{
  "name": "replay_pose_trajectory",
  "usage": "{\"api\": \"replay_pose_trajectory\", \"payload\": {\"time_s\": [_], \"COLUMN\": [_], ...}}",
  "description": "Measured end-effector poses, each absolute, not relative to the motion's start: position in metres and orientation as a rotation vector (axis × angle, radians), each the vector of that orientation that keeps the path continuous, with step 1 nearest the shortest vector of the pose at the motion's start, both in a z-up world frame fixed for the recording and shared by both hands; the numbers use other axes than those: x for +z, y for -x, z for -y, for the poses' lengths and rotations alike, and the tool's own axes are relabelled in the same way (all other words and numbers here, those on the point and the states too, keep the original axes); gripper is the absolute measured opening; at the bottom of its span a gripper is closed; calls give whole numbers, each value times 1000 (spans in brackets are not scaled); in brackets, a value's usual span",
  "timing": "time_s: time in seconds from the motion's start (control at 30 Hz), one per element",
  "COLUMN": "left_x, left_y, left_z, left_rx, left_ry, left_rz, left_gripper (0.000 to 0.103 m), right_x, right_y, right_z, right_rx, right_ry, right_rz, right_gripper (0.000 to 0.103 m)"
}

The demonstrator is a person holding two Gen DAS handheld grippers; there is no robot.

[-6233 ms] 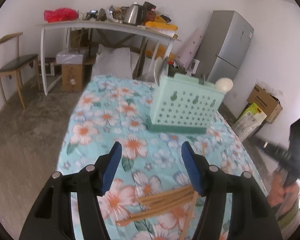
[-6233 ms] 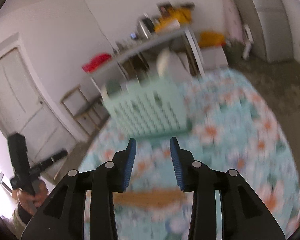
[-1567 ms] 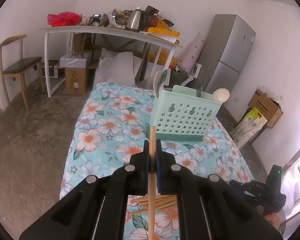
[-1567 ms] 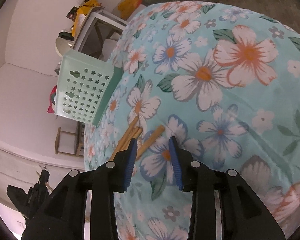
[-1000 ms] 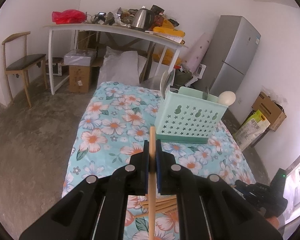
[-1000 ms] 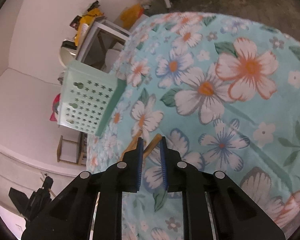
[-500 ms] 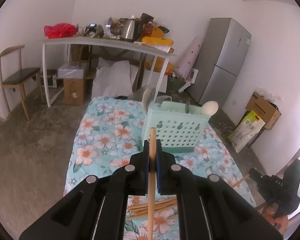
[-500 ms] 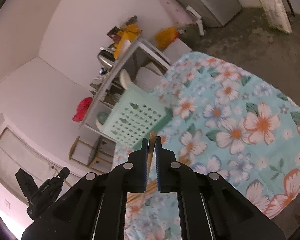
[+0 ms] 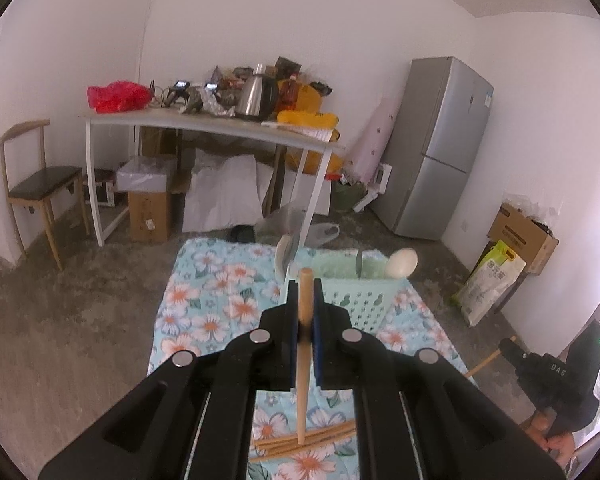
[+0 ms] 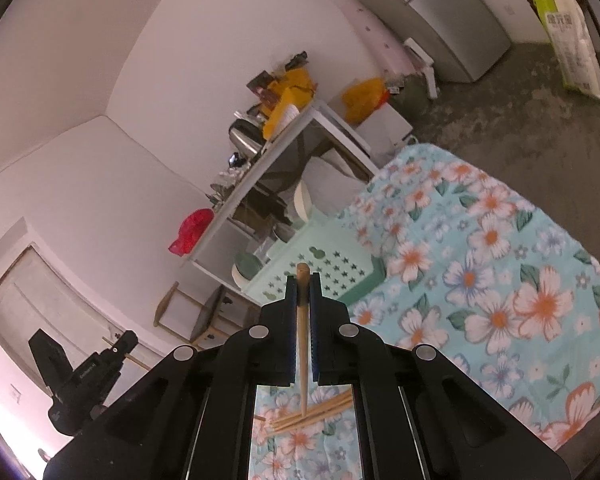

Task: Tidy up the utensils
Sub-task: 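Carry the chopstick over the holder with the left tool while the right tool lifts its chopstick, then drop the chopstick into the holder with the left tool while the right tool releases its chopstick there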

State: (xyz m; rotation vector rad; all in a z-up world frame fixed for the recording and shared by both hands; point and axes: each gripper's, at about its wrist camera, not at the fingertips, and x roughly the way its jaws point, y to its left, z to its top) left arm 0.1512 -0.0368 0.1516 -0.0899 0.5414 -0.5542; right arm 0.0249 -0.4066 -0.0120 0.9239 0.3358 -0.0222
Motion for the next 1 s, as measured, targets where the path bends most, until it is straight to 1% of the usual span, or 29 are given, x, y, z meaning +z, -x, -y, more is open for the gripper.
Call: {"api": "replay_pose_trajectory", "payload": {"time_s": [0.3,0.5,0.67,0.83,1.0], "left_x": [186,228,253,249,227], "left_y": [-164,-174,-200,-231,-265], "left_z": [50,77,102,133,157], "left_rx": [-571,-605,-620,-587,-569], "left_ry": [109,136,167,146,148], "left_rz": [-454,-307,-243,-223,-272], "left_gripper": [5,5,5,5,5], "right_x": [-4,-2,-1,1,-5], "right_y": [-23,-29,-34,-41,-49], "right_z": [420,431,433,441,451], "right_rx": [-46,-52,-53,-59,-60], "right_ry": [-907,-907,-906,-902,-911], "right_rz": [-308,-297,-297,-288,-291], "right_gripper": [4,4,4,4,4]}}
